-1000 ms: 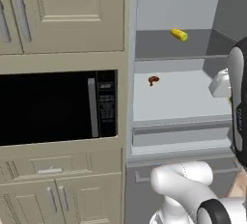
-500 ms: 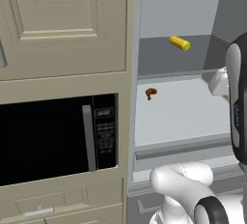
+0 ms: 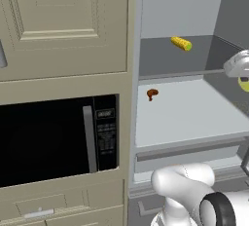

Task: Transport the chicken drumstick and lemon wedge to the fridge. Place the chicken drumstick on the rack containing meat and place the lemon wedge on the rack containing the vegetable, ensuring meats and vegetables are on different racks.

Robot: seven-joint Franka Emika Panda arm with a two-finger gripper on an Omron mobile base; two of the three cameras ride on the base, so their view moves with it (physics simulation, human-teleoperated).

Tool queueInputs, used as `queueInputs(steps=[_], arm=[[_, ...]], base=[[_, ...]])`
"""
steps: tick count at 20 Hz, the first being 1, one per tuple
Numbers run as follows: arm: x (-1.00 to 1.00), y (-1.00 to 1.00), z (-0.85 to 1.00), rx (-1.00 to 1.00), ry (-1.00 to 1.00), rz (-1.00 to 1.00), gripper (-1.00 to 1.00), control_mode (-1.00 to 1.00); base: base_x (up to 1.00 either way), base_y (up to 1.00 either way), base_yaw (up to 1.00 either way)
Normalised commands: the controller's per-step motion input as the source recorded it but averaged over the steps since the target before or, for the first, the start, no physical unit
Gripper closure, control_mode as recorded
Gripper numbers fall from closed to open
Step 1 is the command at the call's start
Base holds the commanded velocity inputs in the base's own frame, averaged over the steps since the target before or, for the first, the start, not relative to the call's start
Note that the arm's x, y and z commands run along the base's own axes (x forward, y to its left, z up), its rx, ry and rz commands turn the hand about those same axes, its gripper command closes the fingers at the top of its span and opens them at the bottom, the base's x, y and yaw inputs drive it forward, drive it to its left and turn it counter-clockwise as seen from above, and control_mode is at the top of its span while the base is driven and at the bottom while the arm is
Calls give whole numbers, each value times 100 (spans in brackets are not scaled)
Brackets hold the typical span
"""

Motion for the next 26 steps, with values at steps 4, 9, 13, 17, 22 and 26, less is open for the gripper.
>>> queueInputs(steps=[4, 9, 13, 17, 22, 26], arm=[[94, 0, 5, 2, -60, 6, 100, -100], [100, 0, 0, 3, -35, 0, 100, -100], [100, 0, -11, 3, 3, 0, 100, -100], [100, 0, -2, 1, 4, 0, 100, -100], [100, 0, -13, 0, 4, 0, 100, -100], [100, 0, -29, 0, 13, 0, 100, -100]], base=[[0, 0, 0], [0, 0, 0], [0, 0, 0], [0, 0, 0], [0, 0, 0], [0, 0, 0]])
